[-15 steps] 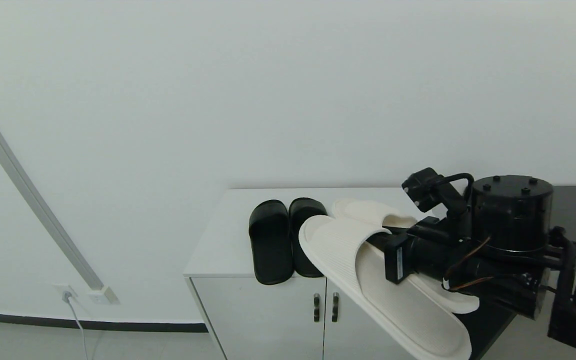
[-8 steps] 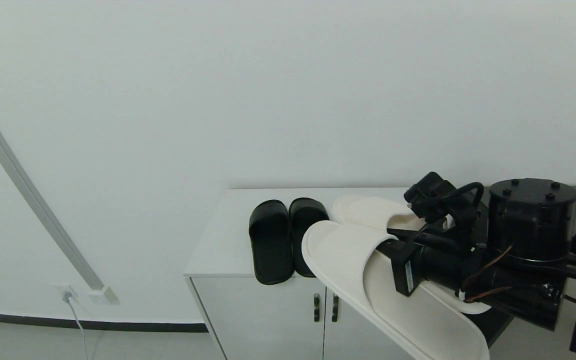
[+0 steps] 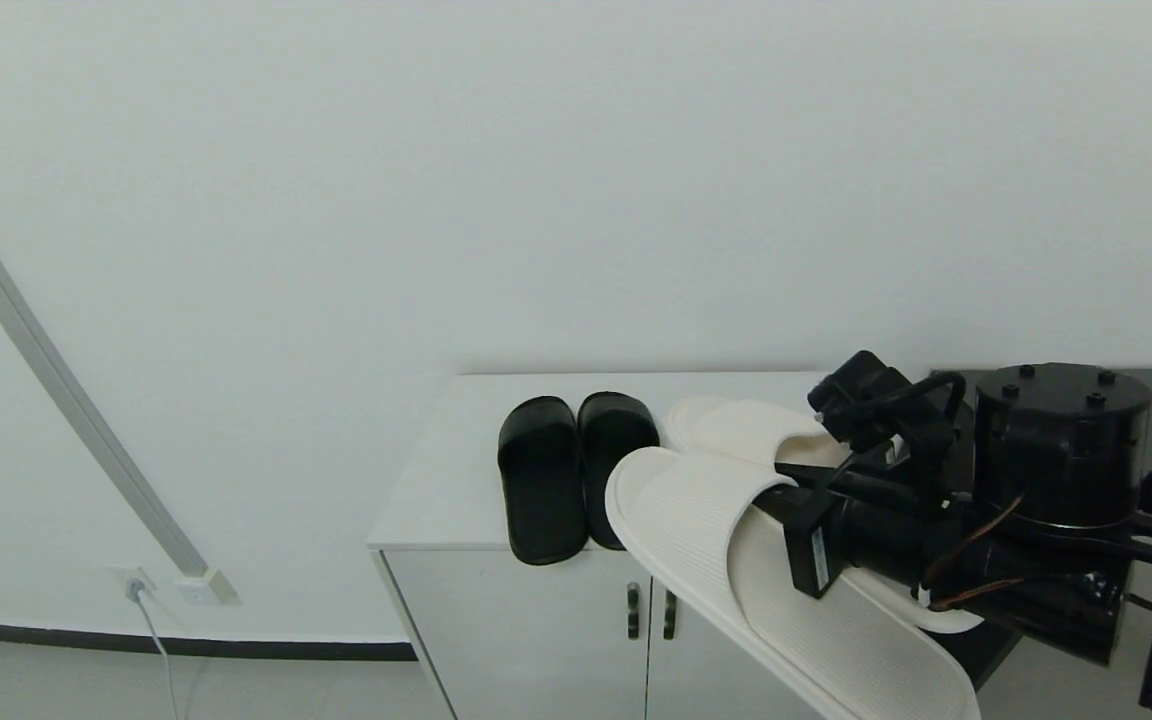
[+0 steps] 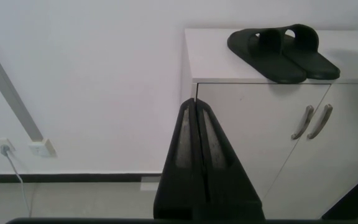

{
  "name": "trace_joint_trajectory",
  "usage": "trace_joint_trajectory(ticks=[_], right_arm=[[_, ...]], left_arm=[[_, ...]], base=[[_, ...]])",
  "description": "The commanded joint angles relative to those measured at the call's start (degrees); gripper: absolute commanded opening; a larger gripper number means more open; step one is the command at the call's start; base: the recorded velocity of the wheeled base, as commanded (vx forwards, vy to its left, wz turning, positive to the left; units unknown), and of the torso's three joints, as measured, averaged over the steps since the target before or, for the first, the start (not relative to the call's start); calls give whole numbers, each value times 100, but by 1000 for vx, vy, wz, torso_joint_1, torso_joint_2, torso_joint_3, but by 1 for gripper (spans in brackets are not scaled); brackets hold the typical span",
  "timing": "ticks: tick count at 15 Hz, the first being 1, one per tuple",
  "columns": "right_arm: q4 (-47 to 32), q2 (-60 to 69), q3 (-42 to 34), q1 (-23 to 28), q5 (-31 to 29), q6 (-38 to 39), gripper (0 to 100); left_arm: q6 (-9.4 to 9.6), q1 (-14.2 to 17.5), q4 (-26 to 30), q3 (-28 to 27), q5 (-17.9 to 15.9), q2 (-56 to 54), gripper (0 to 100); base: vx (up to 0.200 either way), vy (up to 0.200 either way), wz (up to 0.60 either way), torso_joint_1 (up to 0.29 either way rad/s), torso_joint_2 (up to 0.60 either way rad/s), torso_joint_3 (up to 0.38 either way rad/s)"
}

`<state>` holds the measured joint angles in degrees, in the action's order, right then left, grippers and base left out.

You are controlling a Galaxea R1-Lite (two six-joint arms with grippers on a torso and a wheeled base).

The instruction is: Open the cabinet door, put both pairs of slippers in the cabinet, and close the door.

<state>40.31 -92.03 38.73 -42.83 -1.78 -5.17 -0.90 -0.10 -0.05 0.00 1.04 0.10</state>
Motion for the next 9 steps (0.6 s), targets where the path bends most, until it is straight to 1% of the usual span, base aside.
trace_joint_trajectory(ticks=[1, 6, 9], right_arm=[[3, -8, -23, -7, 2, -2, 0], [3, -8, -102, -33, 2, -2, 0], [12, 1, -208, -24, 20, 7, 0]], left_arm=[[-6, 1, -4, 0, 2, -1, 0], [-6, 1, -4, 0, -7, -1, 0], [-6, 1, -4, 0, 2, -1, 0]], base=[[-200, 0, 0, 7, 2, -2], [-200, 0, 0, -6, 0, 6], [0, 0, 0, 0, 0, 0]])
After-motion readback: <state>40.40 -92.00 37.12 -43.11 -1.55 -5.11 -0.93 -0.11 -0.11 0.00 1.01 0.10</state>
